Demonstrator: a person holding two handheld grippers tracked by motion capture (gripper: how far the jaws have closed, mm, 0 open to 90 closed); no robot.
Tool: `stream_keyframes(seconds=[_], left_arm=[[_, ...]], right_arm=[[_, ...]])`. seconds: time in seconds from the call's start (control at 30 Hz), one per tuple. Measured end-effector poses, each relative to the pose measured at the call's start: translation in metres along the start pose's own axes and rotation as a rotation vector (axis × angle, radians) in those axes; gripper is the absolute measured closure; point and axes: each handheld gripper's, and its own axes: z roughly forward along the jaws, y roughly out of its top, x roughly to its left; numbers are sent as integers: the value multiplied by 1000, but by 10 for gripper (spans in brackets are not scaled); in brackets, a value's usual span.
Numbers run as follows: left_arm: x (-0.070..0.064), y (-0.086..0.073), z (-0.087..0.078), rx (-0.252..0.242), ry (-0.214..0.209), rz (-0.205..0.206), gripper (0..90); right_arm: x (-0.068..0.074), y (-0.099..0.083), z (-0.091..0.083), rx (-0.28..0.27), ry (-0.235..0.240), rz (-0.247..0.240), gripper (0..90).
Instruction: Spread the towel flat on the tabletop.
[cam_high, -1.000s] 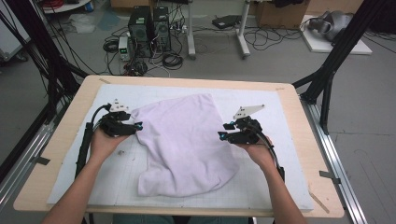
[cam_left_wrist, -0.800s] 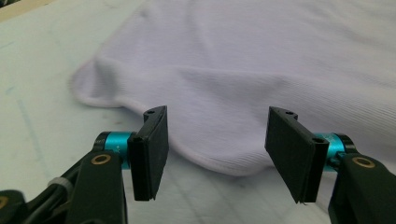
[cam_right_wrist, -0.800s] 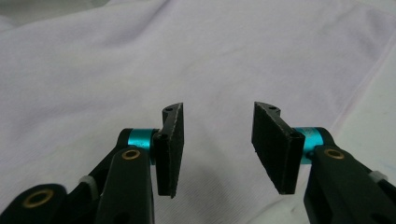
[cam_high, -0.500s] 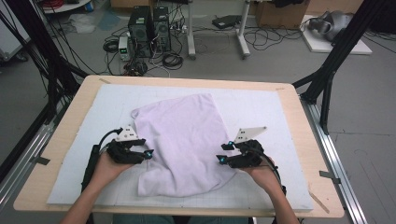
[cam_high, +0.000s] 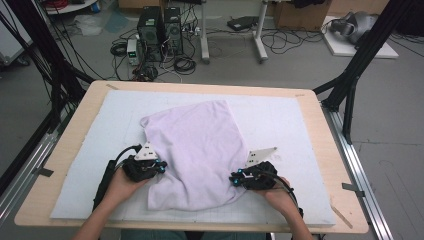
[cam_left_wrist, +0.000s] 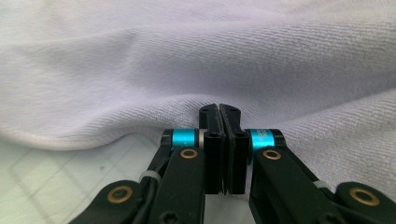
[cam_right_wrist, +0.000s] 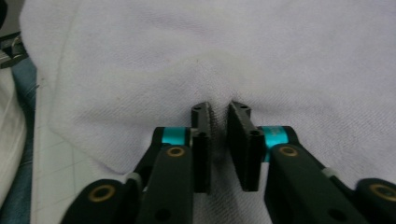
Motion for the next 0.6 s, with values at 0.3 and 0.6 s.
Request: stream_keyframes(seconds=[0.3,0.6], left_arm=[[33,4,-11,-60,92,-92,883],[69,11,15,-15,160,-162,875]], right_arm=[[-10,22,-8,-39,-64,7,861],[-61,30,22,-1,-112,130,855]])
